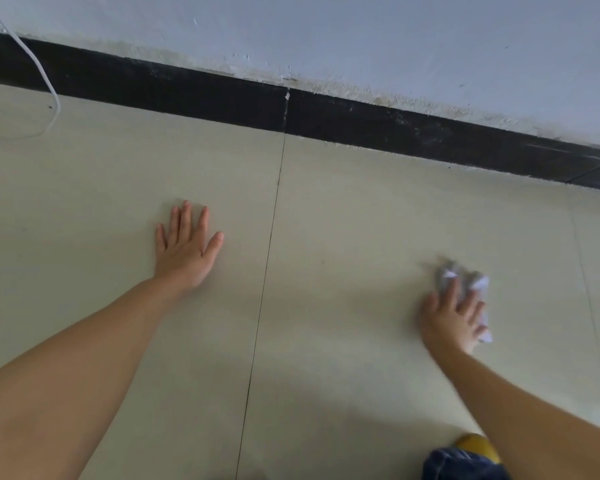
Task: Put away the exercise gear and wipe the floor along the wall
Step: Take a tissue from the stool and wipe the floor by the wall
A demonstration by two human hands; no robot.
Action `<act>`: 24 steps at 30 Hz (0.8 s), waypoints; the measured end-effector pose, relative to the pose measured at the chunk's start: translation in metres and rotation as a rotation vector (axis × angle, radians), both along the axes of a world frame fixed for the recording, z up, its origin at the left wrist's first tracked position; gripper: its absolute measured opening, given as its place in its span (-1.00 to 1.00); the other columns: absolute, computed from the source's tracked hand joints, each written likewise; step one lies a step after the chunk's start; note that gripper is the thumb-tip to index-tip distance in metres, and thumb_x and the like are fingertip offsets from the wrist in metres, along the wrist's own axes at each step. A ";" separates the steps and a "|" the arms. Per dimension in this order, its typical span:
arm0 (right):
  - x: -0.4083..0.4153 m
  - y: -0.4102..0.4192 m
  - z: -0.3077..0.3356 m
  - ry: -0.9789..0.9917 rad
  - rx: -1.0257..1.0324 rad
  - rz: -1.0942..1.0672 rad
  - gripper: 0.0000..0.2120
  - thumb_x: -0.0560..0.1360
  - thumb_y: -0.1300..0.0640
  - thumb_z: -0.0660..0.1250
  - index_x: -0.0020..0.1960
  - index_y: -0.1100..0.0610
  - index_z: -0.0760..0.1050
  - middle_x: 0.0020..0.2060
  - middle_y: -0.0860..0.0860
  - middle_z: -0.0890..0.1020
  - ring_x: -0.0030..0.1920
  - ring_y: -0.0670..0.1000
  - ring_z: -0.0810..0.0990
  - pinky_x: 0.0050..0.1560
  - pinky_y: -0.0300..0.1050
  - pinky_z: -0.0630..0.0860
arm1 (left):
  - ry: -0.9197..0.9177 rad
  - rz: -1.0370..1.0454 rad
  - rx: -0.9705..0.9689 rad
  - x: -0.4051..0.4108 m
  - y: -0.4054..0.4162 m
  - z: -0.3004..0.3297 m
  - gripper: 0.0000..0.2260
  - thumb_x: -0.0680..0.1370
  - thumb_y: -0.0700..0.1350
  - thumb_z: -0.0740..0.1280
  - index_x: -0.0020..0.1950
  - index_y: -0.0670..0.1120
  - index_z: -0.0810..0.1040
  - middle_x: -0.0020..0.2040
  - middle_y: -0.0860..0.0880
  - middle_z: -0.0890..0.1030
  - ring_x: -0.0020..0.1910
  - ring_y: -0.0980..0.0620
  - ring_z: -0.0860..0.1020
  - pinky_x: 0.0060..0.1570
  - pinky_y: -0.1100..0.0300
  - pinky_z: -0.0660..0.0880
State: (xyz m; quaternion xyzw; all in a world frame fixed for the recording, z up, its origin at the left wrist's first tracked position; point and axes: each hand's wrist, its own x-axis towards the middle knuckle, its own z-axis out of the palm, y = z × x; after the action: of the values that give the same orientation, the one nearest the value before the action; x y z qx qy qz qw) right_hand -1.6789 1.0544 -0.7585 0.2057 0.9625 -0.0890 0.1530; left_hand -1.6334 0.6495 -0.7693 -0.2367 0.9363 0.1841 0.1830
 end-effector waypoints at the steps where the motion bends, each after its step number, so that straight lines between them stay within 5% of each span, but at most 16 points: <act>1: 0.016 -0.033 -0.007 0.041 -0.002 0.103 -0.44 0.56 -0.13 -0.02 0.54 -0.04 0.10 0.54 0.15 0.04 0.52 0.21 0.02 0.42 0.31 -0.02 | -0.001 0.000 -0.005 0.000 0.000 0.000 -0.46 0.62 0.16 -0.10 0.54 0.05 -0.19 0.54 -0.01 -0.28 0.49 0.04 -0.34 0.43 0.01 -0.34; 4: 0.082 -0.149 -0.016 0.168 -0.073 0.586 -0.45 0.45 -0.07 0.08 0.43 0.02 0.32 0.41 0.22 0.37 0.43 0.23 0.26 0.35 0.31 0.17 | -0.007 0.010 -0.003 -0.001 0.000 0.000 -0.47 0.62 0.15 -0.08 0.55 0.05 -0.16 0.55 -0.01 -0.25 0.50 0.04 -0.31 0.44 0.00 -0.32; 7: 0.145 -0.229 -0.010 0.136 -0.140 0.995 -0.47 0.45 -0.10 0.09 0.42 -0.08 0.30 0.43 0.08 0.36 0.46 0.15 0.19 0.39 0.30 0.21 | -0.018 0.035 0.050 -0.005 -0.003 0.001 -0.49 0.63 0.13 -0.07 0.55 0.07 -0.12 0.55 0.01 -0.23 0.51 0.05 -0.27 0.44 0.01 -0.29; 12: 0.139 -0.168 -0.019 0.107 -0.215 1.414 -0.53 0.59 -0.11 0.00 0.49 -0.13 0.16 0.49 -0.01 0.25 0.50 0.06 0.16 0.44 0.16 0.01 | -0.019 -0.001 0.040 -0.003 -0.008 0.006 -0.50 0.64 0.11 -0.06 0.55 0.06 -0.09 0.55 -0.01 -0.22 0.52 0.03 -0.25 0.46 0.00 -0.26; 15: 0.094 -0.046 -0.020 0.095 -0.076 1.165 -0.53 0.63 -0.13 -0.14 0.53 -0.15 -0.03 0.50 0.04 0.21 0.52 0.07 0.06 0.45 0.07 -0.07 | 0.046 -0.027 -0.094 0.004 0.002 0.004 -0.49 0.63 0.09 0.00 0.56 0.00 -0.02 0.56 -0.07 -0.14 0.53 -0.03 -0.18 0.46 -0.05 -0.21; 20: 0.013 0.054 0.013 -0.025 -0.008 -0.142 -0.48 0.61 -0.11 -0.13 0.55 -0.07 -0.05 0.55 0.06 -0.07 0.54 0.12 -0.11 0.47 0.24 -0.10 | 0.269 -0.207 -0.099 0.007 0.050 0.006 -0.48 0.59 0.07 0.03 0.50 -0.15 0.20 0.53 -0.20 0.11 0.52 -0.13 0.08 0.42 -0.21 -0.07; 22: 0.004 0.016 0.010 -0.042 0.007 -0.194 -0.48 0.63 -0.12 -0.11 0.56 -0.04 -0.06 0.55 0.08 -0.10 0.54 0.15 -0.15 0.46 0.22 -0.18 | 0.278 -0.292 -0.062 0.003 0.071 0.005 -0.45 0.57 0.09 -0.07 0.50 -0.15 0.19 0.52 -0.18 0.14 0.51 -0.12 0.10 0.42 -0.20 -0.06; 24: 0.014 -0.040 -0.001 0.027 -0.031 0.078 -0.41 0.56 -0.19 -0.17 0.55 -0.04 0.00 0.55 0.09 -0.06 0.54 0.15 -0.13 0.46 0.18 -0.23 | 0.261 -0.317 -0.031 -0.001 0.086 0.004 -0.44 0.57 0.10 -0.09 0.51 -0.14 0.17 0.53 -0.15 0.14 0.52 -0.09 0.09 0.43 -0.18 -0.07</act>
State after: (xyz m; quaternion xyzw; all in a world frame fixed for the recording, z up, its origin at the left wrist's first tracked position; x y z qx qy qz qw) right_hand -1.6649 1.0142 -0.7598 0.1645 0.9702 -0.1008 0.1466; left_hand -1.6348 0.7356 -0.7648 -0.0636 0.9803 0.1677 0.0831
